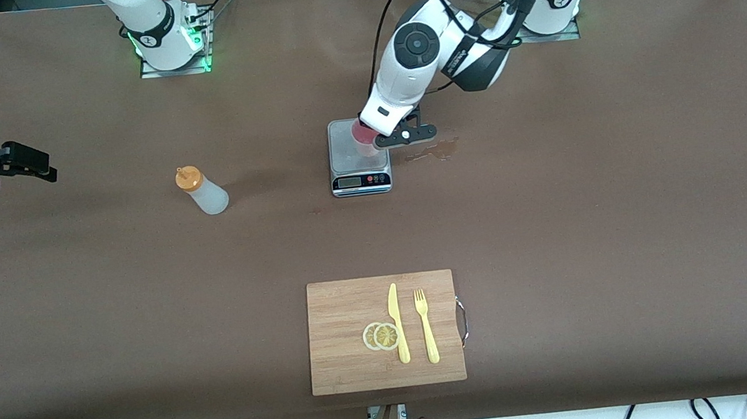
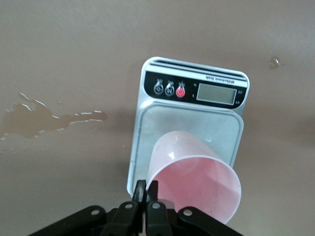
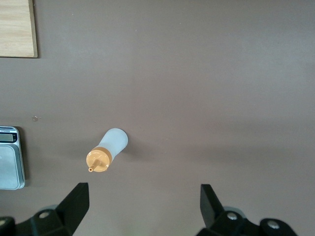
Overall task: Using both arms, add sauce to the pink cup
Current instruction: 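Carry the pink cup with the left gripper onto the kitchen scale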
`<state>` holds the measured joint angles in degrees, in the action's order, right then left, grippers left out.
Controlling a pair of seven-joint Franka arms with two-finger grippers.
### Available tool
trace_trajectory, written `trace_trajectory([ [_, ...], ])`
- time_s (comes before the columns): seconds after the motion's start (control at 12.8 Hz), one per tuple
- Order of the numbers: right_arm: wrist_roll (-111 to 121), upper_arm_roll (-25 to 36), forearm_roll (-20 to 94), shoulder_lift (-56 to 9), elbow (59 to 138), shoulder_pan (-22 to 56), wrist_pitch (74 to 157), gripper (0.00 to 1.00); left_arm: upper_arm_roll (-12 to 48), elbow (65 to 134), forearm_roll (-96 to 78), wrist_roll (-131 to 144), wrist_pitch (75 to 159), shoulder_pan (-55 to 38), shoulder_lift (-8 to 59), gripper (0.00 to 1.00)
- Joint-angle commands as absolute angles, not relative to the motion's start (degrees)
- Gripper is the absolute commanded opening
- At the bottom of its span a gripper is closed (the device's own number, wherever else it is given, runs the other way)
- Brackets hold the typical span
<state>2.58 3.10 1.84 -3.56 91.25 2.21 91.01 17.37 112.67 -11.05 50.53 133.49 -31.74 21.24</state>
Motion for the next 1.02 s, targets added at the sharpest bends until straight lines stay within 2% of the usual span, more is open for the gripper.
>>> trace_trajectory([
  [0.0, 2.1, 2.8, 2.1, -4.0, 90.1, 1.8, 90.5, 1.0, 16.6, 111.1, -12.4, 51.8, 134.5, -33.7, 23.1, 0.0],
  [0.31, 2.6, 2.8, 2.2, -4.1, 90.1, 1.8, 90.5, 1.0, 16.6, 111.0, -12.3, 52.4, 136.3, -34.2, 24.6, 0.0],
  [0.39, 2.8, 2.8, 2.0, -4.4, 90.1, 1.8, 90.3, 1.0, 16.6, 111.0, -12.3, 52.4, 136.2, -34.2, 24.6, 0.41],
  [0.47, 2.7, 2.8, 2.5, -4.4, 90.1, 2.0, 90.3, 1.0, 16.6, 110.7, -12.3, 52.0, 136.1, -33.8, 24.3, 0.97],
  [0.62, 3.1, 2.5, 2.5, -6.1, 90.1, 2.3, 90.0, 1.0, 16.3, 107.9, -12.5, 52.3, 134.4, -33.0, 23.9, 1.0],
  [0.94, 3.0, 2.3, 2.6, -6.2, 90.1, 3.8, 86.5, 1.0, 14.2, 98.6, -12.4, 51.3, 121.2, -30.4, 21.9, 1.0],
])
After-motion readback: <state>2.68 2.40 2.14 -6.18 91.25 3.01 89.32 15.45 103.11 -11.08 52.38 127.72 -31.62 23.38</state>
